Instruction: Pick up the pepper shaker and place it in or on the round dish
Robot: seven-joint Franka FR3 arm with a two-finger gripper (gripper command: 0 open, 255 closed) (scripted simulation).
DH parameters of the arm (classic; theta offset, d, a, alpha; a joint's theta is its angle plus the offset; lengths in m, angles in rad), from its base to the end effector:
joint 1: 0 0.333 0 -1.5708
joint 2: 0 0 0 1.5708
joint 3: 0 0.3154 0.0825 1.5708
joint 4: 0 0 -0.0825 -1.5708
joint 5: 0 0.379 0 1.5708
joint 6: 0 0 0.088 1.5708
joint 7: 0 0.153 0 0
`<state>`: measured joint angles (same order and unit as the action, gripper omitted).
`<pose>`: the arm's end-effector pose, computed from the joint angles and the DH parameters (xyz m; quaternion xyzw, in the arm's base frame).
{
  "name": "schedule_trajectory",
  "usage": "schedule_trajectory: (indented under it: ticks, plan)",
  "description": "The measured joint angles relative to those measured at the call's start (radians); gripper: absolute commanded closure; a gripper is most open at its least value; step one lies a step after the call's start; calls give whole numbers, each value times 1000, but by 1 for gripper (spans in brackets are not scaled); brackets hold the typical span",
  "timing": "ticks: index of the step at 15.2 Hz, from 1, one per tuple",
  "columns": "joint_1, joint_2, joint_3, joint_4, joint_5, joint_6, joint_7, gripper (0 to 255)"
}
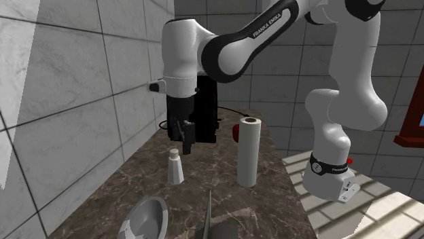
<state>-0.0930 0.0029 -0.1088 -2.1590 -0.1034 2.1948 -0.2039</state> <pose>0.5249 -0.1150 0.3558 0.9985 0.0306 0.0075 0.0450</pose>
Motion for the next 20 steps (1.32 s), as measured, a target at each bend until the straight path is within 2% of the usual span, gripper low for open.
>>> schedule_trajectory:
  ticks: [5, 10, 15, 16, 20]
  plan:
    - [-6, 95, -5, 44, 2, 60, -13, 0]
    - [-10, 130, -7, 28, 3, 110, -16, 0]
    - [-10, 133, -7, 27, 3, 115, -16, 0]
    - [-10, 133, -7, 27, 3, 115, -16, 255]
    - [-10, 133, -7, 27, 3, 115, -16, 255]
